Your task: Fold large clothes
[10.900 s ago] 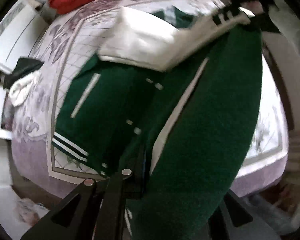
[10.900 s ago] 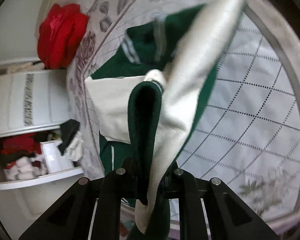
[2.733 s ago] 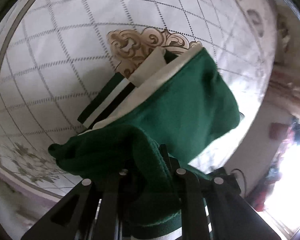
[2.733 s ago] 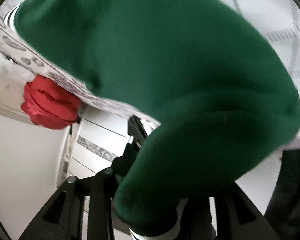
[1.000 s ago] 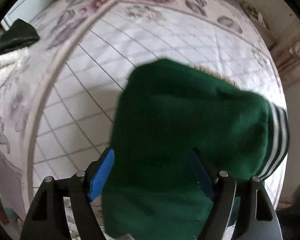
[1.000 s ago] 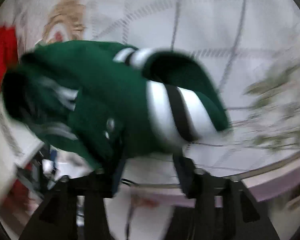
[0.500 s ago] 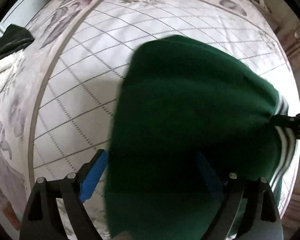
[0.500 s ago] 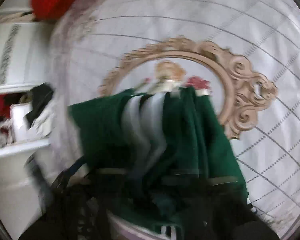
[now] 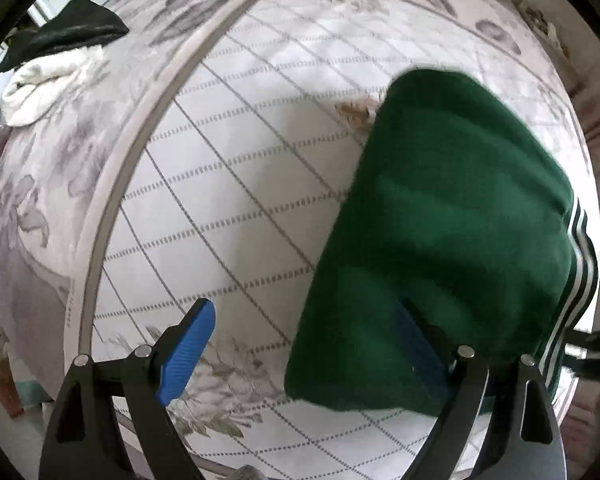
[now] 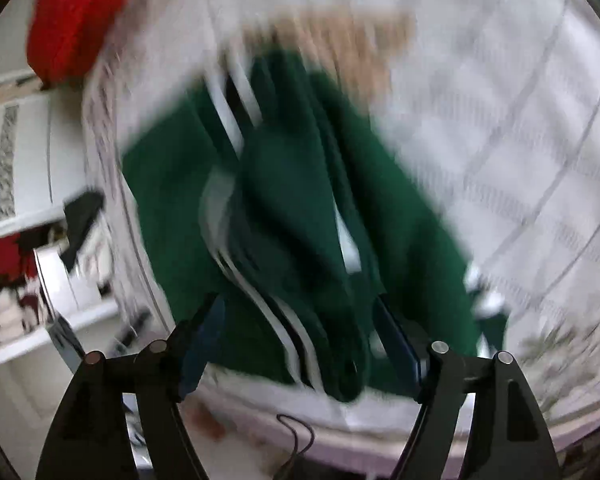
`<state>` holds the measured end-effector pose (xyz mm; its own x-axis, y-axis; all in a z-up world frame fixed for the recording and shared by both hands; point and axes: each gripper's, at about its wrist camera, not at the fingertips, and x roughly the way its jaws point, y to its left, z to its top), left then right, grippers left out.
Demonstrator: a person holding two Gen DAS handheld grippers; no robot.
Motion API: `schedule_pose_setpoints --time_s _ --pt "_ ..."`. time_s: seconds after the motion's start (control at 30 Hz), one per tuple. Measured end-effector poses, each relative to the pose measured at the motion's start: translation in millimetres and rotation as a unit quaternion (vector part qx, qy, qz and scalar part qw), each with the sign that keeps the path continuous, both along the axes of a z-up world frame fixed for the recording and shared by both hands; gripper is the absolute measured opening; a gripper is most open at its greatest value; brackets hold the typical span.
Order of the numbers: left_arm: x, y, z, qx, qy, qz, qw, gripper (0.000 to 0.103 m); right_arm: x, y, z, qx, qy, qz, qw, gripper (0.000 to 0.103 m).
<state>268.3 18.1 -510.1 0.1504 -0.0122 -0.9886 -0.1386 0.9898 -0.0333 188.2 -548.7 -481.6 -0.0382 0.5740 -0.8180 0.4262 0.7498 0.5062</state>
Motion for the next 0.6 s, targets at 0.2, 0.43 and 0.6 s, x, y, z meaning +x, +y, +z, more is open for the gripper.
schedule_pose_setpoints --time_s 0.2,0.43,0.6 --pt "-10.0 -17.4 -8.8 0.020 0.009 -0.032 0.9992 0.091 -33.4 2.7 30.9 0.077 -0.070 -0.094 0.990 0.006" --pt "-11.2 -22.4 -2.7 0.028 0.013 -0.039 0.9988 0.091 -69.3 -13.7 -21.6 -0.007 0.044 -0.076 0.996 0.009" --pt "4.2 -27.6 12.2 0.036 -0.015 -0.049 0.9980 0.091 -43.0 -20.7 19.3 -0.034 0.013 -0.039 0.999 0.016"
